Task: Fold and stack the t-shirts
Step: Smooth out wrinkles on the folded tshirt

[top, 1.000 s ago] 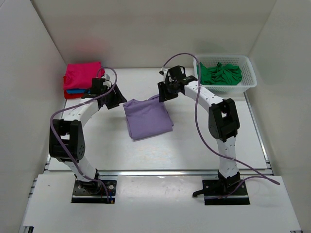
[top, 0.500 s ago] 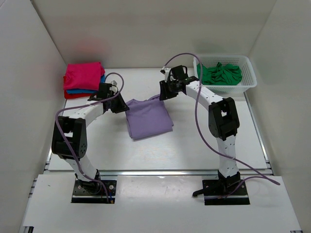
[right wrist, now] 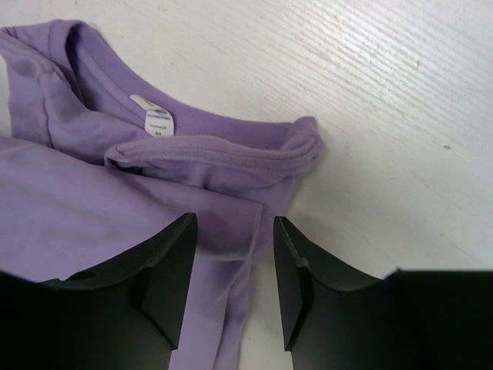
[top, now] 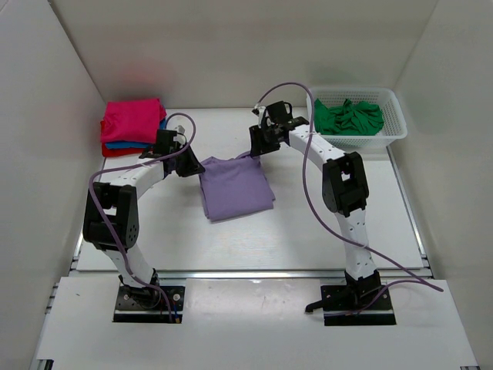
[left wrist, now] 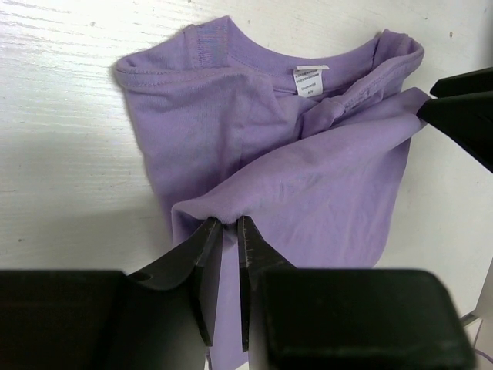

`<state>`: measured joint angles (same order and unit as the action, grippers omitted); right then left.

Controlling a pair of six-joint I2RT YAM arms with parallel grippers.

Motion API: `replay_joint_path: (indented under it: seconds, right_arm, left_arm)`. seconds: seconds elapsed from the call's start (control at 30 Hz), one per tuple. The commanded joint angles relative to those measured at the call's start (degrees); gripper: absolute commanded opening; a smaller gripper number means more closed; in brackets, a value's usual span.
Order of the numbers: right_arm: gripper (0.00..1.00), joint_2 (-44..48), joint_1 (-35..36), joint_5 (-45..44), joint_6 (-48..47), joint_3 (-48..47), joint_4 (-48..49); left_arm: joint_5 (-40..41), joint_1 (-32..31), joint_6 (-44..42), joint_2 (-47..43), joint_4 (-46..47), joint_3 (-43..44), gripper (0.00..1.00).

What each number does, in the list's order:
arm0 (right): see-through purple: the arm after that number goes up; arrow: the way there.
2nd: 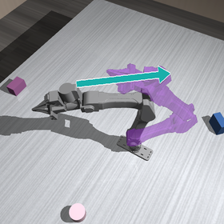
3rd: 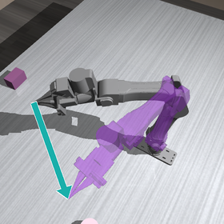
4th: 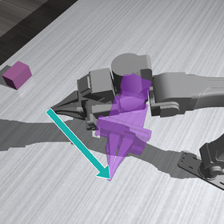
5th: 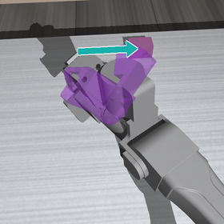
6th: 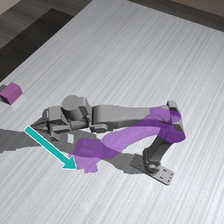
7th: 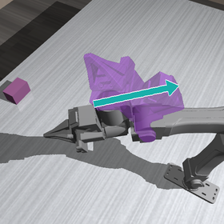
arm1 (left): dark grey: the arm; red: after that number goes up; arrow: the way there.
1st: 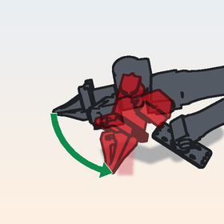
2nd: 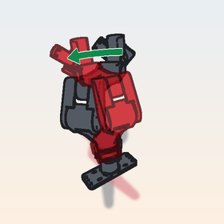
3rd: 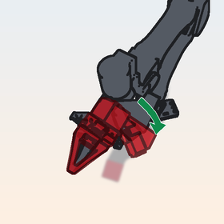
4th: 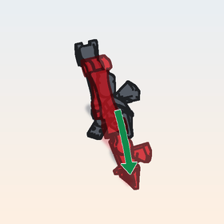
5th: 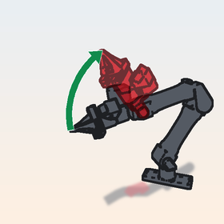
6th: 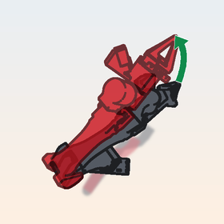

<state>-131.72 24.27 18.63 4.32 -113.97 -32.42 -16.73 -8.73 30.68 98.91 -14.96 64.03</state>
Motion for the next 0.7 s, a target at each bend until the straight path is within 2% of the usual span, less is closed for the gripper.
replay_joint_path:
  seconds: [0.0, 0.13, 0.27, 0.33, 0.67]
  right_arm:
    - [0.42, -0.29, -0.80, 0.43, 0.43, -1.34, -1.76]
    - [0.41, 1.81, -1.51, 5.17, 1.30, 2.08, 0.25]
    - [0.09, 1.03, -1.86, 8.60, 1.05, 2.00, -0.53]
    - [0.00, 1.11, -1.86, 8.79, 1.13, 1.56, -1.32]
    - [0.00, 7.71, -1.24, 7.38, 1.22, 0.69, 1.49]
  left_arm:
    - [-0.76, 0.21, 0.08, -1.09, 0.72, 1.10, 0.25]
    - [-1.02, 0.64, 0.00, -1.35, 0.81, 0.75, 0.24]
    - [-1.37, 0.65, 0.61, -1.36, 1.25, 0.66, 0.23]
    - [-1.64, 0.82, 1.05, -1.62, 1.34, 0.39, 0.22]
    - [-0.85, 1.87, 2.02, -6.44, 2.65, 0.39, 0.16]
